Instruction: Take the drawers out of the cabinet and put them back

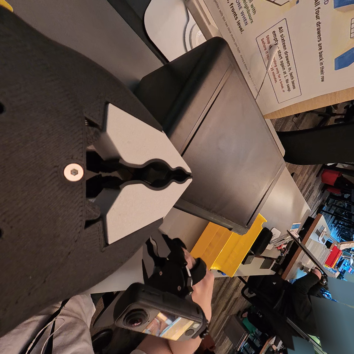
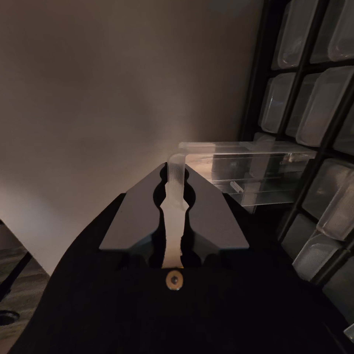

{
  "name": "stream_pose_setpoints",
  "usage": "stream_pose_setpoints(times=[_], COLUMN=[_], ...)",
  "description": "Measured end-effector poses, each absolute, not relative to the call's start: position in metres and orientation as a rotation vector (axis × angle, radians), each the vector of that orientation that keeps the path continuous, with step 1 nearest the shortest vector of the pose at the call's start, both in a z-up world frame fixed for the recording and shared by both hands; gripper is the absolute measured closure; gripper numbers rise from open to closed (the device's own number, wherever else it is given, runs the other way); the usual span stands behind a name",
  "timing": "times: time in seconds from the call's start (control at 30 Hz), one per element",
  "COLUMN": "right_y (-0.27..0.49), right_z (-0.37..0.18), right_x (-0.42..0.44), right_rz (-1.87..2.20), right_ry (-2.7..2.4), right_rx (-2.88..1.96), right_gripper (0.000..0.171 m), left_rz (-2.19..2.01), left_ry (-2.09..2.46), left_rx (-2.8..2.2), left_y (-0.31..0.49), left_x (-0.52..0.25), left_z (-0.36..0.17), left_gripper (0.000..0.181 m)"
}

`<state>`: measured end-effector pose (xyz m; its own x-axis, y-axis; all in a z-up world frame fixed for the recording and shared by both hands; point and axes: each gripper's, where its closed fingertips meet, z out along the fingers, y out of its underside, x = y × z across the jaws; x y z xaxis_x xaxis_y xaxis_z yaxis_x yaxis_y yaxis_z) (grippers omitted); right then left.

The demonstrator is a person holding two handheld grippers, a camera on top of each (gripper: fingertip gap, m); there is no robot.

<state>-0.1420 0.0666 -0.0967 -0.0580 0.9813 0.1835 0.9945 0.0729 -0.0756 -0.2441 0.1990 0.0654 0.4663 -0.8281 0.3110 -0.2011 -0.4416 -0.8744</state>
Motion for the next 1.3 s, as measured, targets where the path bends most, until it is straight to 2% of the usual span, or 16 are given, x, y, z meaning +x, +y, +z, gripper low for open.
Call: stream_pose_setpoints(times=[0.33, 0.6, 0.73, 1.0, 1.1, 1.3], right_y=[0.052, 0.048, 0.018, 0.008, 0.0, 0.017], right_z=[-0.102, -0.094, -0.094, -0.106, -0.085, -0.006], right_x=[-0.131, -0.138, -0.146, -0.107, -0.076, 0.033], right_rz=[-0.243, -0.063, 0.134, -0.092, -0.091, -0.151], right_ry=[-2.179, -2.131, -2.182, -2.161, -2.01, -1.659], right_rx=[-2.007, -2.061, -2.141, -2.096, -2.141, -2.119], right_gripper=[0.16, 0.16, 0.162, 0.161, 0.161, 0.162], left_rz=[-0.992, -0.995, -0.998, -1.004, -1.011, -1.035], left_ry=[0.857, 0.857, 0.855, 0.855, 0.855, 0.851], left_rx=[-1.906, -1.906, -1.905, -1.903, -1.901, -1.894], left_y=[0.199, 0.199, 0.199, 0.199, 0.199, 0.198], left_x=[-0.244, -0.244, -0.244, -0.244, -0.245, -0.245], left_z=[0.065, 0.065, 0.065, 0.065, 0.065, 0.066], left_gripper=[0.181, 0.181, 0.181, 0.181, 0.181, 0.181])
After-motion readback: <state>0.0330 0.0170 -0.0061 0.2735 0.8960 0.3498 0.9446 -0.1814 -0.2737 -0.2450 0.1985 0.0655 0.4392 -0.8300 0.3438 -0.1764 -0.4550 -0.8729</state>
